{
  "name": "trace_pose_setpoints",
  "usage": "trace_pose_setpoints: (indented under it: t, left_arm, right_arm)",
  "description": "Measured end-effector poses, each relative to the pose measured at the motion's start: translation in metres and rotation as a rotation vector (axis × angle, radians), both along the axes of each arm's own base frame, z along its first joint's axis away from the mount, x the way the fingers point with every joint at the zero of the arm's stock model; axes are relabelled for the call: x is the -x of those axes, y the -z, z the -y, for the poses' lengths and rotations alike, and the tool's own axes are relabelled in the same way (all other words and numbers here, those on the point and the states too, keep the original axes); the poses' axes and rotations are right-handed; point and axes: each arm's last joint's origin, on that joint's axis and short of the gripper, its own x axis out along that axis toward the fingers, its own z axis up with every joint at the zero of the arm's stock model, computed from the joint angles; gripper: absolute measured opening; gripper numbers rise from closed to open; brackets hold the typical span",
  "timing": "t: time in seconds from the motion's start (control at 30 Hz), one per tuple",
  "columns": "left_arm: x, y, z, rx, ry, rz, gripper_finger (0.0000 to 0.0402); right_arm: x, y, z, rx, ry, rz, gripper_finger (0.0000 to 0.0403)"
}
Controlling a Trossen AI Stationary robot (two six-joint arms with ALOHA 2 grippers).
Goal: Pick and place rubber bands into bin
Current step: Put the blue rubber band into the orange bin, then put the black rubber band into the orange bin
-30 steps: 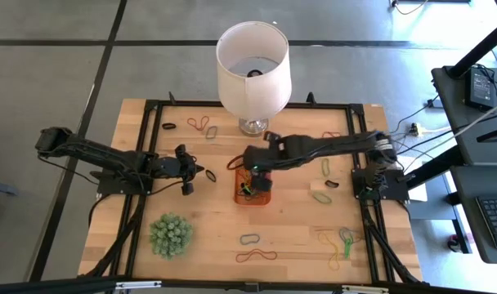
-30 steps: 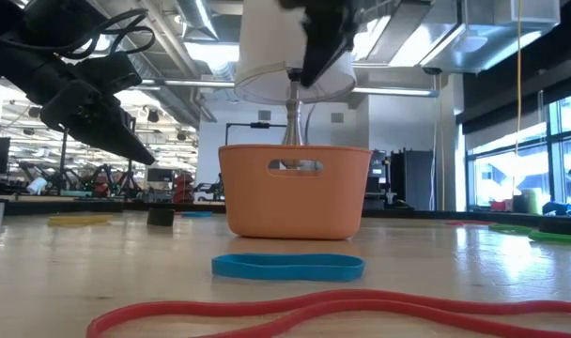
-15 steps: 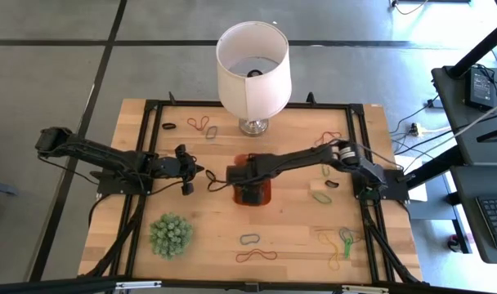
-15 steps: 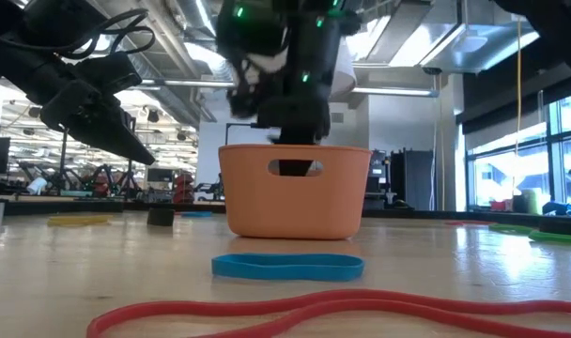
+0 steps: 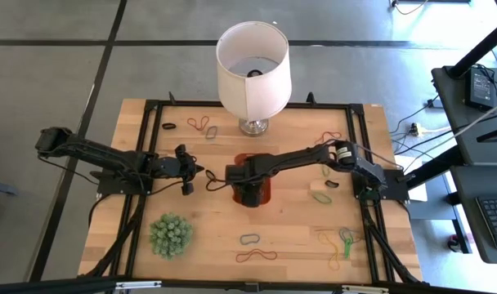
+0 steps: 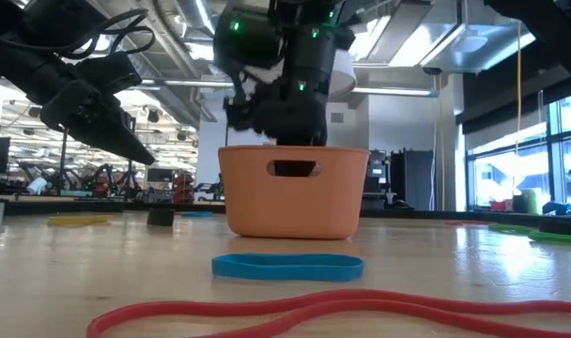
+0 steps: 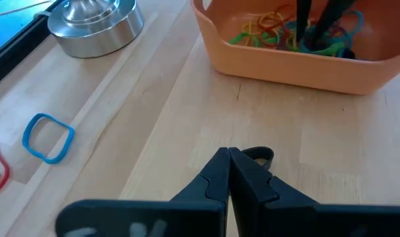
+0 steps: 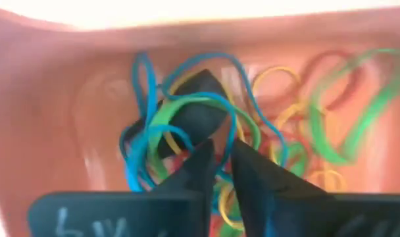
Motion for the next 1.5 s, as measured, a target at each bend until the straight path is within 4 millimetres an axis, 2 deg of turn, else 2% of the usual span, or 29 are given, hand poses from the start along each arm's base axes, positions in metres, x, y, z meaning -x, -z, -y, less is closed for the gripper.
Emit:
trace_pose_setpoints:
  t: [0.27, 0.43, 0.6, 0.8, 1.0, 1.2, 1.33, 1.5]
  left_arm:
    - [0.000, 0.000, 0.000, 0.000, 0.000, 0.000, 0.0006]
    - [0.000, 0.000, 0.000, 0.000, 0.000, 0.000, 0.0006]
    - [0.000, 0.000, 0.000, -0.001, 0.000, -0.001, 0.0006]
    - [0.000, 0.000, 0.000, 0.000, 0.000, -0.001, 0.0006]
    - [0.000, 0.000, 0.001, 0.015, 0.021, -0.003, 0.0006]
    - [-0.003, -0.006, 0.000, -0.016, 0.031, 0.003, 0.0006]
    - [-0.008, -0.029, -0.011, -0.054, -0.084, -0.008, 0.0006]
    - [-0.006, -0.069, -0.042, -0.036, -0.256, -0.178, 0.0016]
  right_arm:
    - [0.010, -0.036, 0.007, -0.006, 0.013, 0.056, 0.0119]
    - [0.021, -0.066, 0.010, 0.014, 0.014, 0.114, 0.0130]
    - [0.051, -0.094, 0.014, 0.084, 0.044, 0.201, 0.0131]
    - [0.112, -0.103, 0.018, 0.074, 0.125, 0.421, 0.0131]
    - [0.183, -0.077, 0.020, 0.024, 0.255, 0.620, 0.0131]
    - [0.236, -0.021, 0.017, -0.038, 0.345, 0.798, 0.0131]
    - [0.261, 0.014, 0.019, -0.078, 0.380, 0.890, 0.0131]
    - [0.282, 0.039, 0.021, -0.127, 0.415, 0.966, 0.0131]
